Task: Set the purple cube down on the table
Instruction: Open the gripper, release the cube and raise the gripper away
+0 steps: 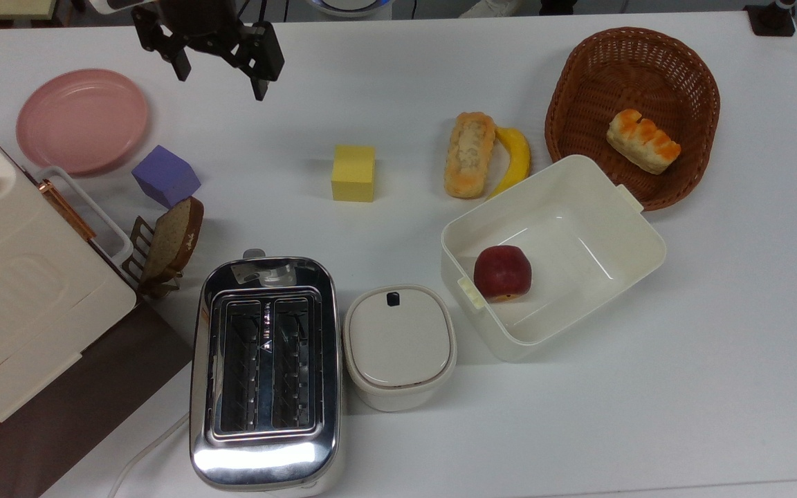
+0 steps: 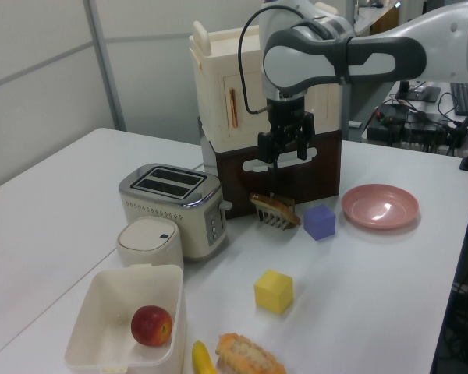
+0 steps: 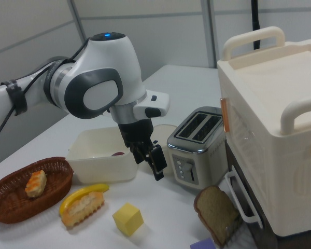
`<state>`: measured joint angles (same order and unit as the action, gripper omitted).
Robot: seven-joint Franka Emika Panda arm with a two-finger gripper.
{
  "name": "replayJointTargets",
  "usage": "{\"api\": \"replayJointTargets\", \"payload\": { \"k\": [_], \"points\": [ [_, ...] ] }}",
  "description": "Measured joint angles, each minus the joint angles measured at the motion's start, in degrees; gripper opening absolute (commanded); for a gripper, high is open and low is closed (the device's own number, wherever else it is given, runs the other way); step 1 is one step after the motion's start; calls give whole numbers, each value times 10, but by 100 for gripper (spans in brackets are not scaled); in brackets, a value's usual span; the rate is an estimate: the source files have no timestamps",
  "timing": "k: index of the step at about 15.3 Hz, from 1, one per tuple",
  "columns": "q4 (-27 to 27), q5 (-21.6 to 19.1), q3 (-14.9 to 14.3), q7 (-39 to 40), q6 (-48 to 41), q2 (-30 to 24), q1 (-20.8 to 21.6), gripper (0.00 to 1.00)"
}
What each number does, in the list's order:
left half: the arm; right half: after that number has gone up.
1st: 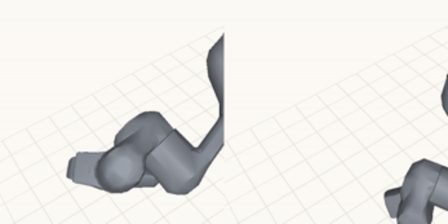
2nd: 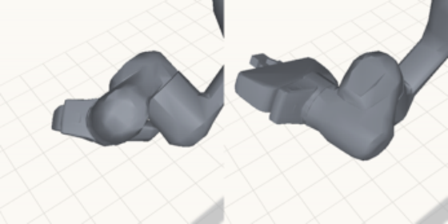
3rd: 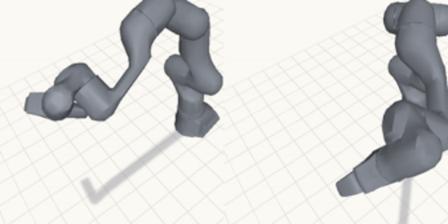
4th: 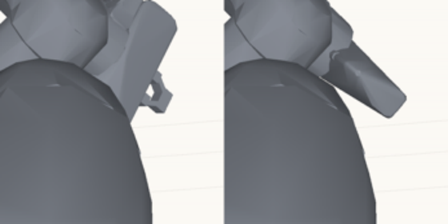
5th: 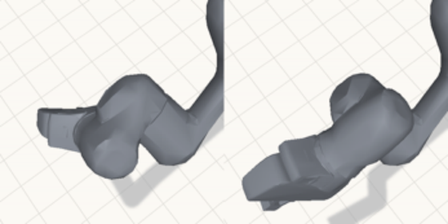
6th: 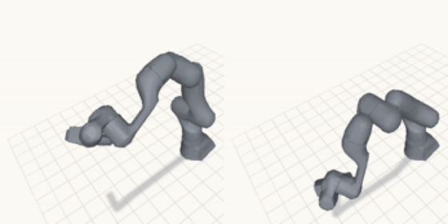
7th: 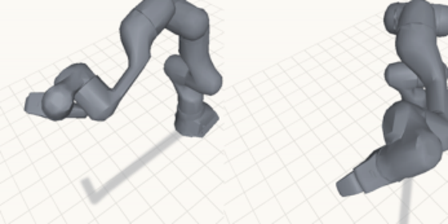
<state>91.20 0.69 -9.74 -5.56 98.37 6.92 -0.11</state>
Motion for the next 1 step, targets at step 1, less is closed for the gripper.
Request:
{"api": "replayJointTargets", "payload": {
  "k": [1],
  "points": [
    [0,3,8,-5,0,0,-7,100]
  ]
}}
